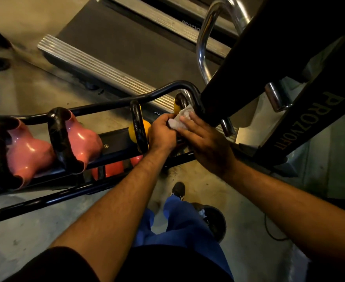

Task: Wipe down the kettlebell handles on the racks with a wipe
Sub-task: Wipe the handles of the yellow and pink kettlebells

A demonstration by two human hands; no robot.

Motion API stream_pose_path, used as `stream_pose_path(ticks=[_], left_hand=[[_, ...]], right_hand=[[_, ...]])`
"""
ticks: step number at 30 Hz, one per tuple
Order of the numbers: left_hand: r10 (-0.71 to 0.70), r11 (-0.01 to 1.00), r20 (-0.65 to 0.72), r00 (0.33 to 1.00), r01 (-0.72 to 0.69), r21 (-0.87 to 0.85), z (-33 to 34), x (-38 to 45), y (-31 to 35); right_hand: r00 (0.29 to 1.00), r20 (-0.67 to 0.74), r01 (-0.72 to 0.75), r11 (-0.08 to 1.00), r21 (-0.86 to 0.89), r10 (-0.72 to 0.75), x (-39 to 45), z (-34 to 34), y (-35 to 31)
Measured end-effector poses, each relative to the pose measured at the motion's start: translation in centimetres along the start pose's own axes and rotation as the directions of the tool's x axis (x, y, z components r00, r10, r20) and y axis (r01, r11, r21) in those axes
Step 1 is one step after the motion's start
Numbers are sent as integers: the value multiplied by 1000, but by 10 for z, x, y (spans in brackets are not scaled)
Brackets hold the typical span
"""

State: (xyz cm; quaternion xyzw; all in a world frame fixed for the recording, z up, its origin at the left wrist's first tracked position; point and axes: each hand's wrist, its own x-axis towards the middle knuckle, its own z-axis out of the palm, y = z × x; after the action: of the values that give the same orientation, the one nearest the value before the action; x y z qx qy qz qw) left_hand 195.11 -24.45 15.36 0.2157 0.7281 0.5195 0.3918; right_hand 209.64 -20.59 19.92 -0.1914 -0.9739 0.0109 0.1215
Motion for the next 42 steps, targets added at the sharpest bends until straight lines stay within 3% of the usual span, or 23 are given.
stream_pose_path(ticks=[4, 9, 19, 27, 32, 36, 38, 42], left_hand=[[34, 999, -13, 999, -34, 17, 2, -3, 0], [39, 997, -14, 999, -38, 69, 0, -3, 5], [47, 992, 14, 999, -48, 115, -2, -3, 5], [79, 992, 25, 997, -81, 99, -3, -7, 1], [68, 997, 7, 998, -68, 38, 1, -13, -3], [43, 997, 37, 998, -41, -70, 0, -16, 1], [105, 994, 44, 994, -105, -3, 0, -20, 1], [143, 987, 38, 989, -145, 65, 4, -15, -6]], right_hand=[[979, 51, 196, 981, -2, -196, -26, 5, 6], [961, 22, 277, 960, -53, -276, -15, 2, 18], [963, 21, 268, 961, -72, -267, -9, 1, 20], [997, 34, 66, 998, -8, -66, 4, -4, 9], [973, -111, -178, 967, 183, 201, 36, -7, 6], [979, -45, -191, 972, 136, 199, 30, -2, -13], [983, 14, -183, 979, 93, 182, 18, -5, -15], [949, -66, -298, 944, 142, 310, 34, -10, 1]])
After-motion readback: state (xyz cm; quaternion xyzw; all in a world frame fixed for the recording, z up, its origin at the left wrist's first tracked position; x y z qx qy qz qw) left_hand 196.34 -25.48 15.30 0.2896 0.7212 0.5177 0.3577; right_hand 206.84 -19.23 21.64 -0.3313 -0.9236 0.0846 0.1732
